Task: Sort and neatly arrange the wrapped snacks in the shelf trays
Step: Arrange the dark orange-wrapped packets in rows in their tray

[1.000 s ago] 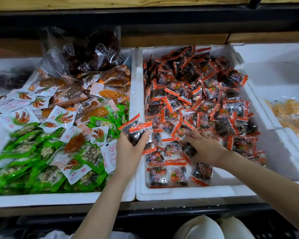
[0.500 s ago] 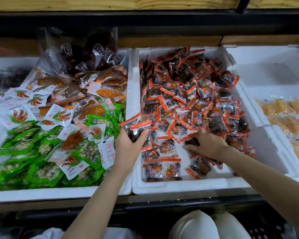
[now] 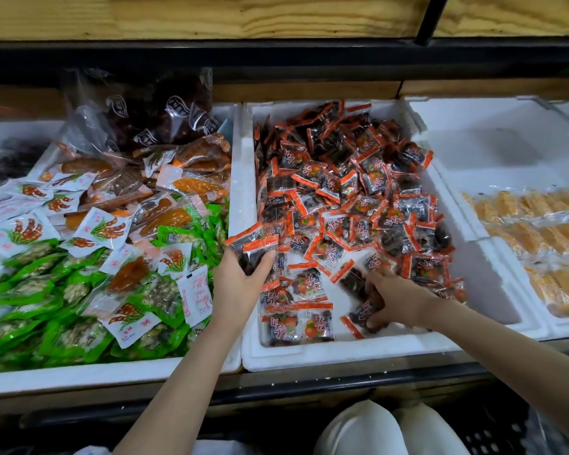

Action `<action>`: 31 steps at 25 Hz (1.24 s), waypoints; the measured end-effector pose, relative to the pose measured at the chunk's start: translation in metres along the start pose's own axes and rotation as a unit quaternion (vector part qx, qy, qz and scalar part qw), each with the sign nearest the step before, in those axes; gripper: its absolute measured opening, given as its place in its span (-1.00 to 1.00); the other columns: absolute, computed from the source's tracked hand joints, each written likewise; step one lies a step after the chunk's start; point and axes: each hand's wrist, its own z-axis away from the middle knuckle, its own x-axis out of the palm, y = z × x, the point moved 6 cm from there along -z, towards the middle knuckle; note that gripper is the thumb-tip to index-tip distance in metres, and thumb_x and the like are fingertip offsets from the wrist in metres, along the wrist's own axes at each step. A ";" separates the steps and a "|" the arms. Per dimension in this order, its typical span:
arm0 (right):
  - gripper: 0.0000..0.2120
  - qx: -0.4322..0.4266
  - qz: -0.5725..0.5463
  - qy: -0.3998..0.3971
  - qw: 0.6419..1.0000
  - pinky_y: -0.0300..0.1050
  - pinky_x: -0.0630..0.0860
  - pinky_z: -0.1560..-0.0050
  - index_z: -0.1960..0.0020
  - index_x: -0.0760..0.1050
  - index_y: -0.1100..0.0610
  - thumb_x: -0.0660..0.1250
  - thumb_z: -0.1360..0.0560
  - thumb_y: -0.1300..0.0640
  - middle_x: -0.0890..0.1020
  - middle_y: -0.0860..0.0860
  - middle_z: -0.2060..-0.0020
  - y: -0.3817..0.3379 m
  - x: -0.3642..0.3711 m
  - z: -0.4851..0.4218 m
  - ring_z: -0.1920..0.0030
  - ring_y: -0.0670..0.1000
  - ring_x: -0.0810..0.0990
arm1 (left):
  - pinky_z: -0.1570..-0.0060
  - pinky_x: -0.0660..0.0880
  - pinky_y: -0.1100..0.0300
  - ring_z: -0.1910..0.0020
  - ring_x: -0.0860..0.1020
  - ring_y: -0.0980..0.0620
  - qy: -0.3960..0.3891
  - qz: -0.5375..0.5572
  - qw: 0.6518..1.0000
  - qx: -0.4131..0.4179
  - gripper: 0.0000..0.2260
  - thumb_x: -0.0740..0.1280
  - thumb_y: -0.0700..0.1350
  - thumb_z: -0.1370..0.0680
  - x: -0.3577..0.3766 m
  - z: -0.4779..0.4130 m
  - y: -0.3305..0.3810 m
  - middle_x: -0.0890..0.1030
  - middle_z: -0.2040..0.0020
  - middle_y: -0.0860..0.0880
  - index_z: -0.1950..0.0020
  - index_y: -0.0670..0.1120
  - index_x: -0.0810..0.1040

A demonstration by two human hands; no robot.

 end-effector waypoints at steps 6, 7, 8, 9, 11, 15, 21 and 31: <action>-0.79 -0.067 -0.101 0.039 0.992 -0.34 0.42 0.03 -0.15 0.52 0.05 0.32 -0.52 0.13 0.59 -0.02 -0.07 -0.004 -0.014 0.005 0.00 -0.08 0.54 | 0.24 0.45 0.44 0.25 0.56 0.25 0.000 0.061 0.998 -0.024 -0.83 0.40 -0.10 -0.50 0.015 0.012 0.014 0.62 0.17 0.01 -0.04 -0.10 0.52; -0.80 -0.092 -0.098 0.043 0.990 -0.38 0.40 0.05 -0.15 0.53 0.06 0.27 -0.54 0.16 0.59 -0.02 -0.09 -0.009 -0.018 0.005 0.01 -0.12 0.54 | 0.23 0.45 0.46 0.24 0.57 0.25 -0.009 0.076 0.997 -0.031 -0.83 0.40 -0.10 -0.50 0.023 0.016 0.015 0.63 0.16 0.01 -0.05 -0.09 0.52; -0.79 -0.116 -0.076 0.033 0.990 -0.40 0.38 0.06 -0.17 0.53 0.07 0.24 -0.56 0.18 0.58 -0.02 -0.11 -0.017 -0.018 0.005 0.01 -0.15 0.52 | 0.21 0.45 0.47 0.20 0.58 0.26 -0.019 0.087 0.995 -0.040 -0.82 0.40 -0.09 -0.50 0.030 0.019 0.016 0.63 0.13 0.02 -0.07 -0.07 0.52; -0.78 -0.140 -0.047 0.017 0.989 -0.40 0.38 0.05 -0.18 0.53 0.09 0.21 -0.57 0.20 0.58 -0.01 -0.13 -0.027 -0.016 0.004 0.01 -0.16 0.50 | 0.18 0.45 0.48 0.15 0.59 0.25 -0.029 0.092 0.994 -0.046 -0.79 0.40 -0.08 -0.49 0.037 0.021 0.016 0.64 0.09 0.03 -0.10 -0.07 0.52; -0.76 -0.181 0.024 0.009 0.983 -0.28 0.43 -0.06 -0.18 0.53 0.11 0.19 -0.58 0.25 0.55 0.02 -0.14 -0.044 -0.009 -0.003 -0.07 -0.07 0.49 | 0.12 0.44 0.49 0.08 0.58 0.25 -0.046 0.088 0.994 -0.047 -0.72 0.41 -0.04 -0.48 0.049 0.026 0.016 0.64 0.04 0.07 -0.14 -0.08 0.51; -0.73 -0.178 -0.043 0.009 0.983 -0.13 0.49 -0.02 -0.19 0.39 0.16 0.13 -0.55 0.38 0.54 0.08 -0.08 -0.054 -0.014 -0.014 -0.12 0.05 0.52 | -0.02 0.40 0.52 -0.04 0.53 0.31 -0.052 0.078 0.994 -0.050 -0.72 0.41 -0.06 -0.49 0.053 0.032 0.009 0.61 -0.03 0.17 -0.18 0.02 0.50; -0.77 -0.172 -0.047 -0.017 0.984 -0.26 0.43 0.04 -0.21 0.46 0.16 0.13 -0.61 0.22 0.57 0.02 -0.04 -0.040 -0.017 -0.016 -0.03 -0.02 0.55 | 0.11 0.33 0.63 0.04 0.46 0.41 -0.042 0.088 0.992 -0.083 -0.68 0.39 -0.10 -0.51 0.051 0.034 0.002 0.54 -0.01 0.22 -0.22 0.00 0.39; -0.52 -0.181 -0.005 0.126 0.975 -0.14 0.25 -0.34 -0.40 0.29 0.01 0.31 -0.51 0.16 0.36 -0.05 -0.36 -0.028 -0.011 -0.018 -0.36 -0.02 0.31 | -0.14 0.39 0.28 -0.10 0.52 0.19 -0.064 0.057 0.993 -0.084 -0.65 0.39 -0.05 -0.51 0.057 0.034 -0.003 0.58 -0.12 0.12 -0.27 -0.02 0.45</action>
